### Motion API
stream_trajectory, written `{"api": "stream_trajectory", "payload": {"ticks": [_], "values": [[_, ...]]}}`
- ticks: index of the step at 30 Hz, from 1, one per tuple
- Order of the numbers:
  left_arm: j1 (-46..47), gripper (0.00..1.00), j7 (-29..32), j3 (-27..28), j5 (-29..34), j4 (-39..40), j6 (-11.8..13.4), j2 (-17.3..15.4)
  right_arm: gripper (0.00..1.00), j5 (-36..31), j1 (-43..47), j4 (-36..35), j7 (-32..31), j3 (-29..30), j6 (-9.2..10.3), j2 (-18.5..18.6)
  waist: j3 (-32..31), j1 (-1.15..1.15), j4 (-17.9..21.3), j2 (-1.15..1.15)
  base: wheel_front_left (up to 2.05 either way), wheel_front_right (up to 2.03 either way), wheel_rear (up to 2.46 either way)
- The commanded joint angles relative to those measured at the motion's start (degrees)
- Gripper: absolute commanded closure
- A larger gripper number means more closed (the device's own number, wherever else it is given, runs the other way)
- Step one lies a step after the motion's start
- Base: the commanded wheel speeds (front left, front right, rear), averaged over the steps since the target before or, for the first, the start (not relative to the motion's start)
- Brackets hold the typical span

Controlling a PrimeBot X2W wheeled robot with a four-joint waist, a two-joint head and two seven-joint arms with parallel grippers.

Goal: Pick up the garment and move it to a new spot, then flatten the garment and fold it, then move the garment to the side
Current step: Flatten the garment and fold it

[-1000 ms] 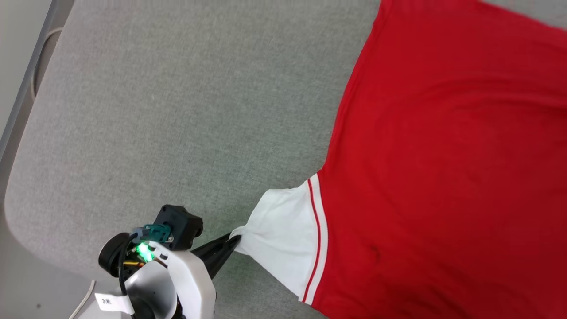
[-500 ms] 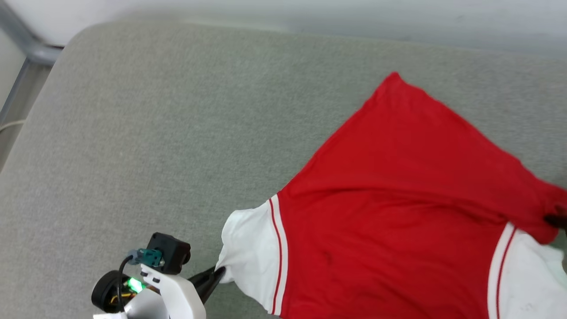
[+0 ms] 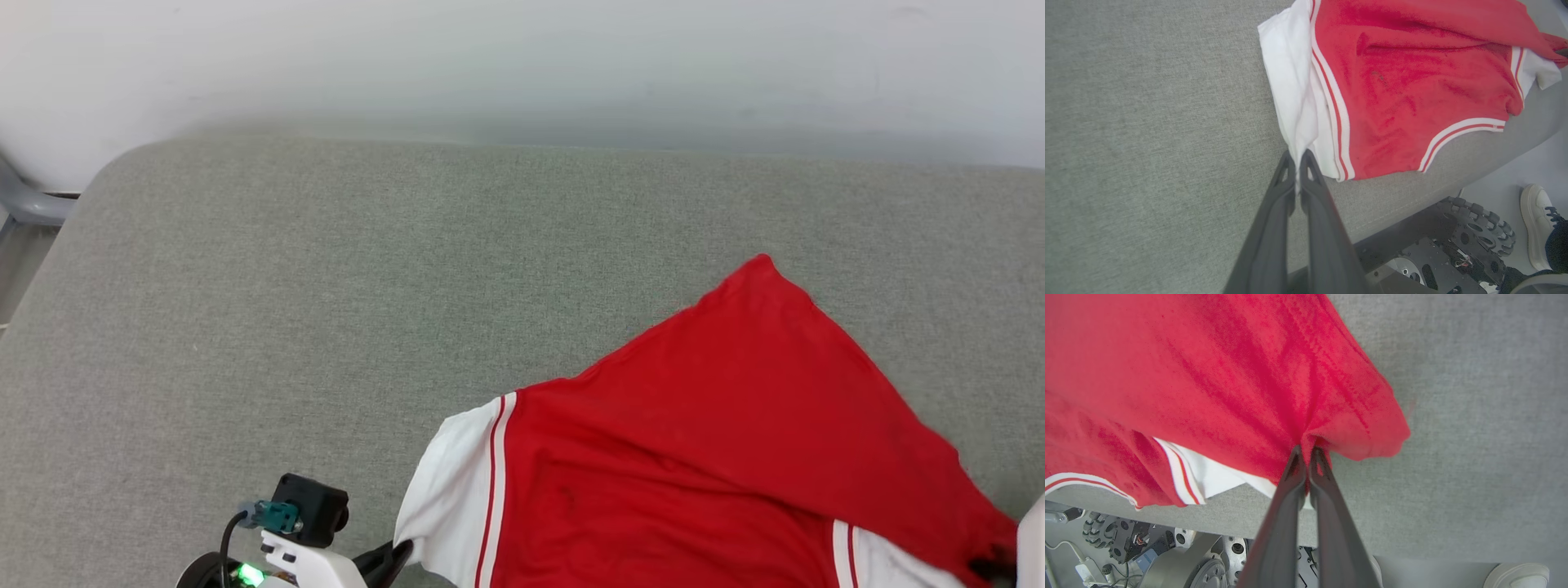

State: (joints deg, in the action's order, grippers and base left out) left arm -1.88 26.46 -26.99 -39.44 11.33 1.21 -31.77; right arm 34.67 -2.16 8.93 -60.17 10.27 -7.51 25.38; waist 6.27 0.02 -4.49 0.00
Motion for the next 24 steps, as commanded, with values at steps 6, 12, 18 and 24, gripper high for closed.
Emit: {"api": "stream_trajectory", "payload": {"ticks": [6,12,18,24], "values": [[-0.33,1.0,-0.69,-0.5,-0.03,-0.69,0.08,0.71,1.0,-0.41,3.96,-0.34,1.95,0.34,0.05,-1.68,-0.45,-0.02,0.26,0.0,0.0,0.0,0.0],[0.51,1.0,-0.46,-0.89,0.13,-0.77,-0.17,0.57,1.0,0.36,3.36,0.66,2.61,-0.25,0.05,-1.32,-0.22,-0.02,0.04,0.0,0.0,0.0,0.0],[0.53,1.0,-0.59,-1.03,0.11,-0.5,-0.06,0.4,1.0,1.26,2.81,1.33,2.97,-0.89,0.05,-0.08,-0.19,-0.02,-0.34,0.0,0.0,0.0,0.0],[0.81,1.0,-0.96,-1.01,0.04,-0.15,0.01,0.45,0.0,2.77,1.26,-1.08,2.14,-1.49,0.05,1.89,0.23,-0.02,-0.7,0.0,0.0,0.0,0.0]]}}
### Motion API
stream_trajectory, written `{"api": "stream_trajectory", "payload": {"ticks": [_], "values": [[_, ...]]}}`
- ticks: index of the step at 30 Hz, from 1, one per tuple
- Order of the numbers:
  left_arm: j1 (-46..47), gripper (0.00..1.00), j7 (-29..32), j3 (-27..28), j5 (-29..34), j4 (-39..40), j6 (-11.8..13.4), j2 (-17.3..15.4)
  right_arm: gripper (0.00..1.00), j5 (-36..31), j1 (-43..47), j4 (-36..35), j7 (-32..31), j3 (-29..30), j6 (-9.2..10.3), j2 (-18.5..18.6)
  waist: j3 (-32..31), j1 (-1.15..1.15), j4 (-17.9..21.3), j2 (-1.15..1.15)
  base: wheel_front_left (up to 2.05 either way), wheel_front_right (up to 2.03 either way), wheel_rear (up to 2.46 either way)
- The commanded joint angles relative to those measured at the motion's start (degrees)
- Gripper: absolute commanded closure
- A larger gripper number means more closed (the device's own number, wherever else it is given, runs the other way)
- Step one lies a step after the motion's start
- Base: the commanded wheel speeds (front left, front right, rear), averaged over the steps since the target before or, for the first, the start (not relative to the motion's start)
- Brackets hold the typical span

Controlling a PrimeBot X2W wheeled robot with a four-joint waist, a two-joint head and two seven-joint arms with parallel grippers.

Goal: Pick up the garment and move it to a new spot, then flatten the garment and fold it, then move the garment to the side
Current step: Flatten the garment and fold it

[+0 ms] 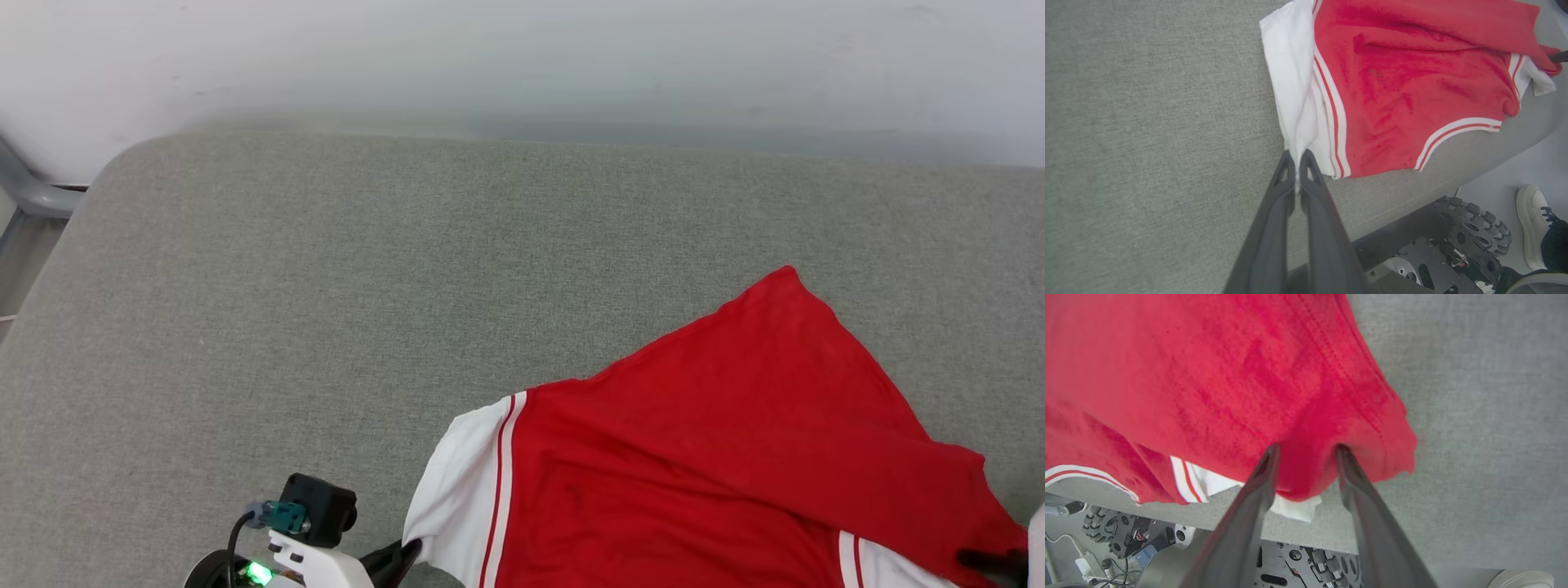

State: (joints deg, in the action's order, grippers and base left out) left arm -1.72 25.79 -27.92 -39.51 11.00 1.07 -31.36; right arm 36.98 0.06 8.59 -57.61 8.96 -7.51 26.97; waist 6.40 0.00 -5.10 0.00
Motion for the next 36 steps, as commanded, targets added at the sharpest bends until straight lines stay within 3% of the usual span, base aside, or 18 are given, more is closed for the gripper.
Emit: {"api": "stream_trajectory", "payload": {"ticks": [1,8,15,19,25,36], "values": [[0.66,1.0,-0.34,-0.1,0.13,0.26,0.14,0.03,0.0,0.98,-1.49,-1.88,-1.22,-0.39,0.05,0.9,0.19,0.0,-0.21,0.0,0.0,0.0,0.0],[1.89,1.0,-0.47,-0.27,0.57,1.26,-0.12,0.07,0.0,1.52,-7.41,-12.27,-9.52,-2.23,0.05,5.0,2.31,0.0,-1.83,0.0,0.0,0.0,0.0],[4.05,1.0,-0.55,-0.9,1.61,2.68,-0.62,0.55,0.0,-1.65,-18.41,-15.32,-15.45,-3.75,0.05,1.02,6.07,0.0,-4.44,0.0,0.0,0.0,0.0],[6.56,1.0,-0.34,-1.91,2.45,3.72,-1.22,1.49,0.0,-5.82,-26.91,-10.23,-17.47,-5.67,0.05,-1.01,9.8,0.0,-7.63,0.0,0.0,0.0,0.0],[8.34,1.0,-0.68,-2.62,3.16,4.22,-1.46,2.41,0.0,-10.63,-34.25,-2.22,-16.61,-6.46,0.05,-1.21,13.05,0.0,-10.92,0.0,0.0,0.0,0.0],[10.22,1.0,-1.62,-3.57,3.8,3.96,-2.02,3.73,0.0,-15.23,-39.45,7.44,-13.86,-6.4,0.05,0.14,16.33,0.0,-14.18,0.0,0.0,0.0,0.0]]}}
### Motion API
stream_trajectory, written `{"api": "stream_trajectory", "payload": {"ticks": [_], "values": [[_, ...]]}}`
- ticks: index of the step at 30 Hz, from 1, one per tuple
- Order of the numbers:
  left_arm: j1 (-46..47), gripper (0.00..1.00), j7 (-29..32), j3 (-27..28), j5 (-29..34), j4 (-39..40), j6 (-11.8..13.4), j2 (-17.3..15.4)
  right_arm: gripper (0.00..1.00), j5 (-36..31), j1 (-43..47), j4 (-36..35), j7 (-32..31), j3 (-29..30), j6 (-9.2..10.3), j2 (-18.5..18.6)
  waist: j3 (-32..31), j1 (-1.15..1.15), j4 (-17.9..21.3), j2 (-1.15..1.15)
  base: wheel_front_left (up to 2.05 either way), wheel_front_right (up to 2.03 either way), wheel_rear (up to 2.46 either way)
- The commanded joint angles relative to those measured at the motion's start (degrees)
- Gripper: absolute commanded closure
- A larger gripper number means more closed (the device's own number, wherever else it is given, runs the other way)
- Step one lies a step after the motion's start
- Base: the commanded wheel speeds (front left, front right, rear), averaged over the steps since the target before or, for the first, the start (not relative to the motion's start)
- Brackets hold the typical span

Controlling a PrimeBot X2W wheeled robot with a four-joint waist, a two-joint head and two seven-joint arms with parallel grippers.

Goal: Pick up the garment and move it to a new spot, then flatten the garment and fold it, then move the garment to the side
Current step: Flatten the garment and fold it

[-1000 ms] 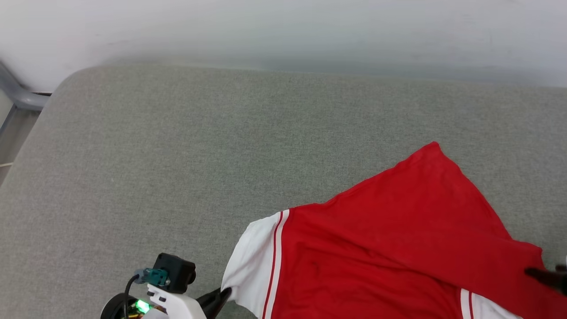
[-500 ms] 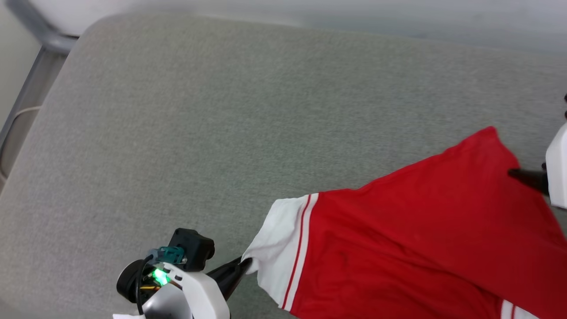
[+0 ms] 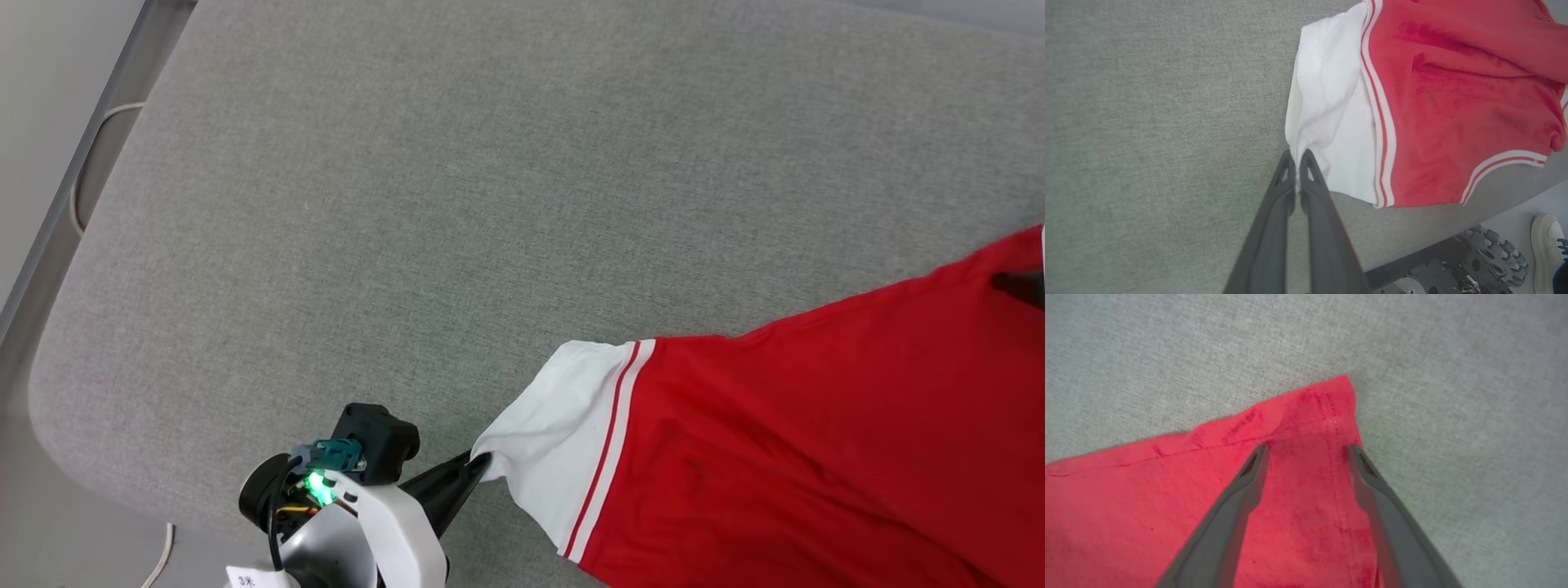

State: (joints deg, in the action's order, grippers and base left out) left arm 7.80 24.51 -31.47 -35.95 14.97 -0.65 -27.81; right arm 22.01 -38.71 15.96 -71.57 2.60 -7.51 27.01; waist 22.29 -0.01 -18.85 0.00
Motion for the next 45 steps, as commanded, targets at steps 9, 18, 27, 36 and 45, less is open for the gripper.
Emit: {"api": "stream_trajectory", "payload": {"ticks": [9,18,27,36,45], "values": [[1.57,1.0,-1.07,-0.48,0.45,-0.28,-0.37,0.8,0.0,-1.33,1.25,5.8,1.55,-2.73,0.04,-0.44,2.16,0.01,-1.67,0.0,0.0,0.0,0.0],[1.89,1.0,-1.42,-0.79,0.38,-0.8,-0.36,1.03,1.0,1.39,4.32,8.01,0.61,-7.46,-0.05,-1.18,2.9,0.01,-1.88,0.0,0.0,0.0,0.0],[1.63,1.0,-1.99,-0.41,0.09,-2.17,0.07,0.79,1.0,3.35,1.14,6.85,9.59,-8.98,0.04,0.26,-0.87,0.01,-0.48,0.0,0.0,0.0,0.0],[0.96,1.0,-4.15,2.11,0.58,-2.61,1.46,-0.86,1.0,6.79,0.69,5.6,22.74,-11.79,0.04,2.16,-8.54,0.01,3.72,0.0,0.0,0.0,0.0],[3.4,1.0,-7.48,7.19,1.56,-0.2,3.31,-3.26,1.0,9.05,2.39,2.36,33.9,-10.67,0.04,2.93,-15.02,0.01,8.16,0.0,0.0,0.0,0.0]]}}
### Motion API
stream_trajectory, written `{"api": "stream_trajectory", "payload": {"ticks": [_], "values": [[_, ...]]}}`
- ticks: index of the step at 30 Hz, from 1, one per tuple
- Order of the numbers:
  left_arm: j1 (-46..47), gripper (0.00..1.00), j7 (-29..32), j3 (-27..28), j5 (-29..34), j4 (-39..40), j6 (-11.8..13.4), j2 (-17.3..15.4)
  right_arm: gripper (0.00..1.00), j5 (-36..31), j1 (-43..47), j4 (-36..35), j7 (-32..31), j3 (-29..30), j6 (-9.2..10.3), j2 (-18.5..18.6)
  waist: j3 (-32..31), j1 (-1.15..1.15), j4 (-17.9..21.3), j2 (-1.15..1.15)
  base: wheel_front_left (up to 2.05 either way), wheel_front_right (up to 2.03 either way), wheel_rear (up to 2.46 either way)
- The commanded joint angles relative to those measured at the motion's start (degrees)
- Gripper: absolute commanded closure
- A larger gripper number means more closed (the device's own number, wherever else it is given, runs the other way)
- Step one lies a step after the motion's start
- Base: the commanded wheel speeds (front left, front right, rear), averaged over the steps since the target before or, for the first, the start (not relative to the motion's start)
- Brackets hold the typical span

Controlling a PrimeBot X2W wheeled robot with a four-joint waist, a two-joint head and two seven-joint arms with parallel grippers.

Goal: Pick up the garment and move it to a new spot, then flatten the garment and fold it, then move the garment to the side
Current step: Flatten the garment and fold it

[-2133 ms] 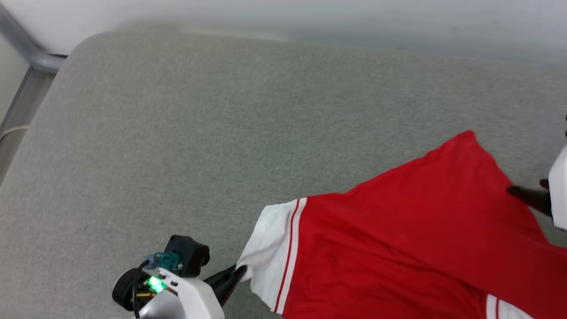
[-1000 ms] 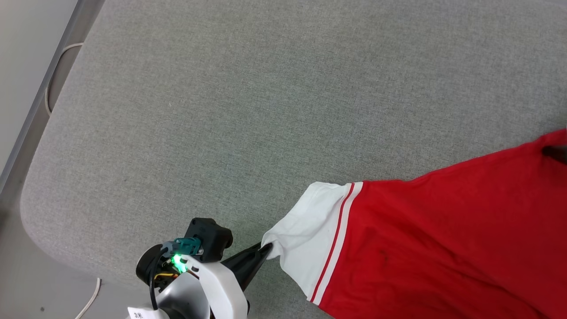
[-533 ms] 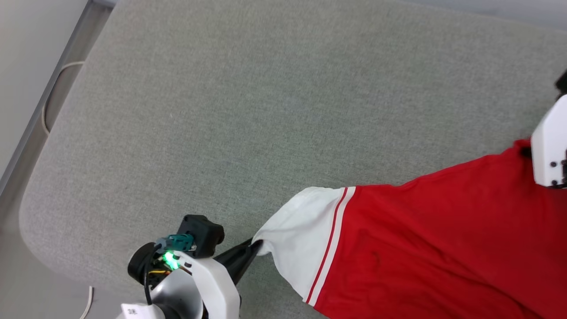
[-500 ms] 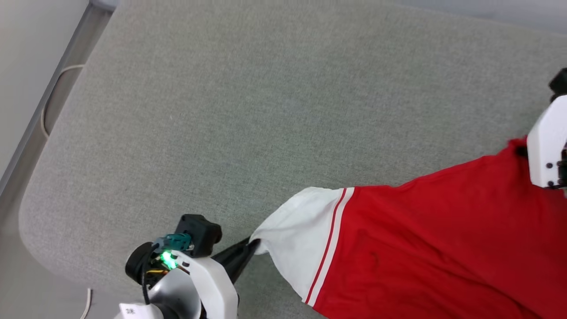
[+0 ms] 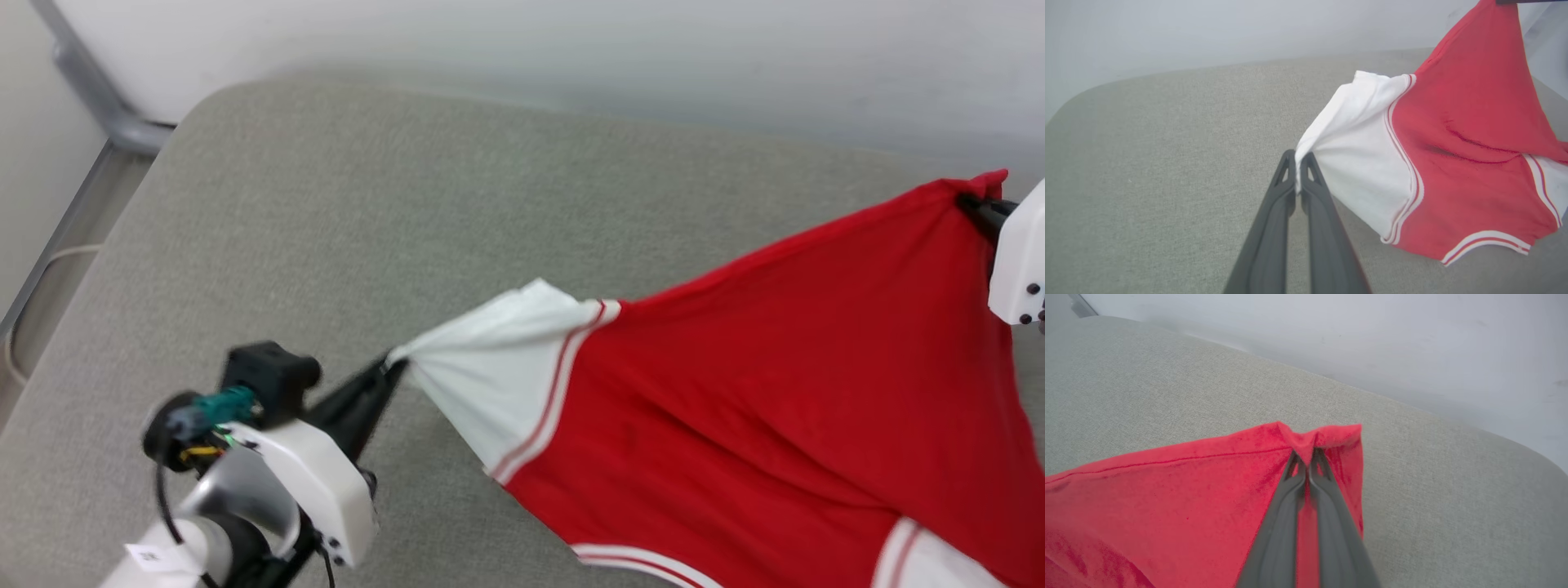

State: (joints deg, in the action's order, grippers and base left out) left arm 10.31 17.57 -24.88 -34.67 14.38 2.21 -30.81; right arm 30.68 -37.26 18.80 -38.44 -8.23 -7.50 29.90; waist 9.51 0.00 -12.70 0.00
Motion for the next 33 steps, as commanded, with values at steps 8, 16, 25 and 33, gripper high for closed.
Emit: {"api": "stream_trajectory", "payload": {"ticks": [8,16,25,33], "values": [[4.41,1.0,-5.83,6.95,3.14,4.04,3.7,-1.9,1.0,0.2,5.68,-7.48,8.17,4.38,0.03,-0.89,-6.94,0.0,6.06,0.0,0.0,0.0,0.0],[6.45,1.0,-11.04,11.59,6.39,8.11,6.99,-2.59,1.0,-1.39,10.91,-17.48,10.17,8.63,0.04,-2.54,-8.9,0.0,9.76,0.0,0.0,0.0,0.0],[9.43,1.0,-16.13,16.31,8.8,11.48,9.58,-3.05,1.0,-3.34,13.89,-27.93,8.68,13.6,0.06,-4.85,-8.96,0.0,12.03,0.0,0.0,0.0,0.0],[14.43,1.0,-18.53,19.89,9.52,13.07,10.09,-4.28,1.0,-4.63,11.99,-32.95,8.18,16.09,0.07,-6.7,-7.63,0.0,13.1,0.0,0.0,0.0,0.0]]}}
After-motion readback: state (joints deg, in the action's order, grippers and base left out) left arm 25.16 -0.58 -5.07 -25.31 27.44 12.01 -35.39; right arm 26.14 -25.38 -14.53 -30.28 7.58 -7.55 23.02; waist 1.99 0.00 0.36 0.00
